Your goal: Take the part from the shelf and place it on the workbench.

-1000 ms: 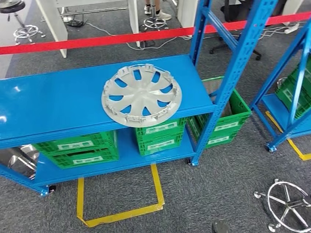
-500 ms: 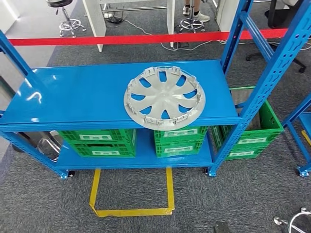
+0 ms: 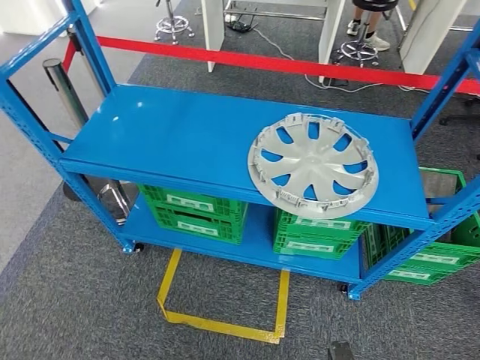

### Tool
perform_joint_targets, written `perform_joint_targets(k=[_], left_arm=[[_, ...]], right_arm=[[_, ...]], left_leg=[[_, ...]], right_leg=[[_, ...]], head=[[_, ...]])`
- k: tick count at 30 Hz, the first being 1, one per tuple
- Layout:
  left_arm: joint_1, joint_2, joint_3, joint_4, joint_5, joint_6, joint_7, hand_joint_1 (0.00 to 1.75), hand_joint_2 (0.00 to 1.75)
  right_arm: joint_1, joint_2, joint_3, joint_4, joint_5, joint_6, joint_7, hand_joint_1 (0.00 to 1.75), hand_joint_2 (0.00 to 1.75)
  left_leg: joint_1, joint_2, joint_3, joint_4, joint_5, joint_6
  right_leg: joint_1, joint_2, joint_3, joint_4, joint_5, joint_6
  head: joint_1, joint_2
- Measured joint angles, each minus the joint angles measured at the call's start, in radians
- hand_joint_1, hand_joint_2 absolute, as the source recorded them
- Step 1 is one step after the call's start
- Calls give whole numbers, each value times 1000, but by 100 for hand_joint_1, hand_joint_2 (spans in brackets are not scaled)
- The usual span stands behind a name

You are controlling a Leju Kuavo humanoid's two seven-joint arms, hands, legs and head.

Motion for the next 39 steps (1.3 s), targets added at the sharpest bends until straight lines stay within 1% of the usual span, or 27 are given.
perform_joint_targets(k=[1, 2, 3, 4, 5, 6, 7, 8, 9, 10, 11, 12, 13, 14, 16, 17, 18, 19, 20, 22, 23, 24, 25, 28, 33, 37, 39], left_arm=[[-2, -1, 0, 0, 0, 0, 0, 0, 0], [-3, -2, 0, 0, 0, 0, 0, 0, 0], [-3, -3, 0, 0, 0, 0, 0, 0, 0], [-3, -4, 0, 0, 0, 0, 0, 0, 0], [-2, -4, 0, 0, 0, 0, 0, 0, 0], [-2, -5, 0, 0, 0, 0, 0, 0, 0], [-2, -6, 0, 0, 0, 0, 0, 0, 0], [-3, -7, 0, 0, 0, 0, 0, 0, 0], [-4, -7, 0, 0, -1, 0, 0, 0, 0], [-4, -7, 0, 0, -1, 0, 0, 0, 0], [-3, -8, 0, 0, -1, 1, 0, 0, 0], [-1, -8, 0, -1, -1, 2, 2, 0, 0], [1, -8, 1, -1, -1, 3, 4, 0, 0], [1, -9, 1, -2, -2, 5, 7, 0, 0], [-3, -11, 1, -3, -7, 9, 12, 0, 0], [-5, -13, 1, -5, -10, 9, 13, 0, 0], [-5, -13, 1, -6, -16, 5, 11, 0, 0], [-4, -11, 0, -7, -21, -2, 5, 0, 0], [-2, -8, 0, -8, -27, -13, -3, 0, 0], [1, 5, -2, -9, -38, -35, -23, 0, 0], [1, 10, -2, -9, -40, -43, -30, 0, 0], [1, 15, -2, -9, -42, -47, -35, 0, 0], [1, 18, -3, -9, -43, -49, -38, 0, 0], [4, 23, -3, -9, -45, -49, -40, 0, 0], [5, 26, -4, -9, -47, -48, -40, 0, 0], [5, 26, -4, -9, -47, -48, -40, 0, 0], [5, 26, -4, -9, -47, -48, -40, 0, 0]], right_arm=[[2, 0, 0, 0, 0, 0, 0, 0, 0], [4, 0, 0, 0, 0, 0, 1, 0, 0], [6, 0, 0, 0, 0, 0, 1, 0, 0], [9, 0, 0, 0, 0, 0, 1, 0, 0], [9, 0, -1, 0, 1, 0, 1, 0, 0], [10, 0, -2, 0, 2, 0, 1, 0, 0], [9, 0, -2, 1, 3, 0, 0, 0, 0], [9, 0, -4, 1, 3, 0, 0, 0, 0], [9, 0, -5, 1, 4, 0, 0, 0, 0], [9, 0, -6, 1, 5, 0, 0, 0, 0], [8, 0, -7, 1, 6, 0, 0, 0, 0], [7, 0, -8, 1, 6, 0, -1, 0, 0], [6, 0, -10, 1, 7, -1, -1, 0, 0], [6, 0, -12, 1, 7, -1, 0, 0, 0], [6, 0, -17, 1, 9, -1, 4, 0, 0], [7, 0, -19, 1, 12, -1, 6, 0, 0], [7, 0, -21, 1, 17, 3, 6, 0, 0], [7, 0, -22, 1, 21, 12, 4, 0, 0], [7, 0, -22, 1, 23, 25, -1, 0, 0], [6, 0, -24, 1, 24, 54, -11, 0, 0], [6, 0, -24, 1, 23, 64, -15, 0, 0], [6, 0, -25, 1, 23, 71, -19, 0, 0], [6, -1, -27, 1, 23, 76, -23, 0, 0], [6, -5, -32, 1, 23, 85, -32, 0, 0], [6, -6, -40, 1, 23, 94, -41, 0, 0], [6, -6, -49, 1, 23, 102, -47, 0, 0], [7, -6, -50, 1, 23, 103, -50, 0, 0]], left_leg=[[1, -13, 0, -1, 0, 3], [1, -27, 1, -1, 0, 4], [2, -42, 2, 0, -2, 5], [2, -56, 4, 0, -3, 5], [3, -71, 7, 1, -6, 3], [4, -86, 10, 3, -9, 0], [5, -100, 11, 6, -13, -6], [5, -114, 11, 12, -17, -11], [5, -126, 8, 16, -20, -17], [6, -137, 4, 18, -20, -23], [8, -148, 1, 18, -19, -29], [9, -147, -1, 18, -19, -33], [9, -126, -5, 27, -25, -39], [8, -98, -15, 51, -40, -44], [8, -39, -63, 154, -94, -53], [10, -30, -95, 218, -121, -56], [12, -26, -121, 269, -136, -58], [14, -25, -132, 290, -134, -59], [15, -25, -125, 273, -112, -58], [14, -23, -69, 156, -41, -51], [12, -21, -41, 95, -17, -46], [9, -19, -21, 51, -6, -41], [8, -17, -12, 28, -6, -40], [6, -19, -9, 16, -9, -45], [5, -19, -7, 16, -13, -36], [5, -19, -4, 16, -14, -33], [5, -19, -3, 16, -15, -31]], right_leg=[[0, 26, -37, 66, -26, 2], [0, 38, -76, 131, -46, 4], [-1, 43, -108, 174, -49, 5], [-1, 46, -125, 184, -32, 7], [-3, 48, -125, 156, 4, 9], [-6, 57, -109, 98, 50, 10], [-10, 80, -88, 37, 86, 12], [-15, 102, -66, -16, 108, 11], [-17, 120, -51, -50, 117, 8], [-17, 128, -44, -60, 113, 3], [-15, 121, -39, -65, 112, -5], [-15, 110, -37, -66, 114, -11], [-15, 101, -34, -68, 114, -18], [-15, 91, -31, -70, 114, -24], [-14, 69, -25, -73, 111, -33], [-13, 58, -23, -73, 108, -35], [-12, 49, -21, -73, 106, -37], [-12, 43, -20, -72, 104, -37], [-12, 39, -17, -72, 102, -37], [-12, 35, -10, -73, 98, -34], [-10, 34, -8, -72, 95, -31], [-8, 33, -8, -72, 93, -27], [-6, 33, -10, -71, 91, -25], [-4, 30, -10, -74, 89, -26], [-5, 29, 0, -88, 94, -18], [-5, 29, 2, -94, 94, -11], [-5, 29, 2, -94, 94, -10]], head=[[3, 0], [4, 0], [4, 0], [4, 0], [4, 0], [4, 0], [4, 0], [5, 0], [5, 0], [5, 0], [5, 0], [5, 0], [3, 0], [1, 0], [-4, 0], [-4, 0], [-4, 0], [-4, 0], [-4, 0], [-5, 0], [-4, 0], [-4, 0], [-4, 0], [-2, 0], [-2, 0], [-3, 0], [-3, 0]])
